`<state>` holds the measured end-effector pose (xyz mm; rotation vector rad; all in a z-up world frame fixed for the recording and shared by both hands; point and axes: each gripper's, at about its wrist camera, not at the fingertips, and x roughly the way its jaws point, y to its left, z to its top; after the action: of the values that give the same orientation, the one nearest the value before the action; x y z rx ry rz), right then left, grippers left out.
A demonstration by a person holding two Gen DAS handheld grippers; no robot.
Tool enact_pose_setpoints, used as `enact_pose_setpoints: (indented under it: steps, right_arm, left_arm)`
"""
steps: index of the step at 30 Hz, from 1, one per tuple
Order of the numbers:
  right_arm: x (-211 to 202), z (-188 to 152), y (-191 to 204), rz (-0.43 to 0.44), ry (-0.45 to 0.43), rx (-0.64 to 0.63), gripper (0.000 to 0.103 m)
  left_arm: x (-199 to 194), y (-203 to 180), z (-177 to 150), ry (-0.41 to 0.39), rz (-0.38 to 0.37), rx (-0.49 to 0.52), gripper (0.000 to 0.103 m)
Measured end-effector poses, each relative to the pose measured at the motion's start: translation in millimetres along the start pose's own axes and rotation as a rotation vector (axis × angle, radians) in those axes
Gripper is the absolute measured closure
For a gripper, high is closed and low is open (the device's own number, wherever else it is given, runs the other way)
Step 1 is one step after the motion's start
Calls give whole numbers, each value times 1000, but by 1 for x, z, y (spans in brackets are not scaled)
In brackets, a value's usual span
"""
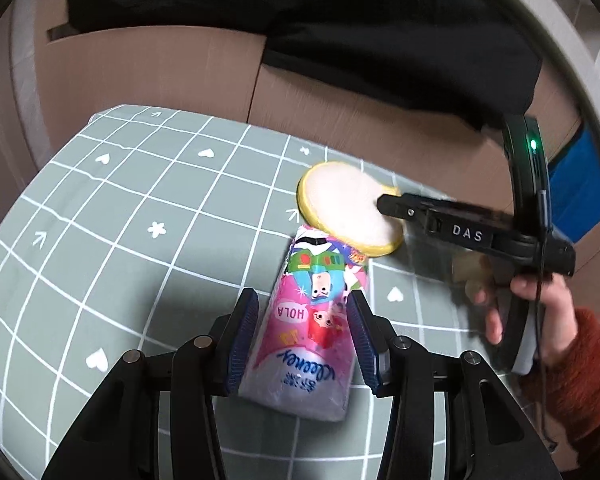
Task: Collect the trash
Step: 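Grasp the pink tissue pack with the left gripper while the right grasps the yellow-rimmed sponge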
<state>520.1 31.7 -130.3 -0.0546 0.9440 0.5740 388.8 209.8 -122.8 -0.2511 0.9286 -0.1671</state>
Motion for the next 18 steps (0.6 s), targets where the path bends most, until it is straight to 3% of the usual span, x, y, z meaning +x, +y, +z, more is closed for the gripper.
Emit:
enact_pose_setpoints:
  steps: [5, 8, 11, 14, 18]
  right_arm:
    - [7, -2, 0, 34, -15, -3, 61]
    - [4, -5, -2, 62, -14, 6, 73]
    - [-4, -9, 2, 62, -17, -11, 89]
    - [-25, -20, 10, 52, -26, -49, 96]
    - [-64, -38, 15, 53, -47, -67, 98]
  left_arm:
    - [12, -1, -3, 40, 21, -10, 56]
    - [12, 0, -6, 39, 27, -36, 56]
    - [1, -1, -16, 31, 47, -62, 65]
    - [-16, -4, -28, 7, 72, -65, 76]
    - [-49, -9, -51, -41, 121, -45, 79]
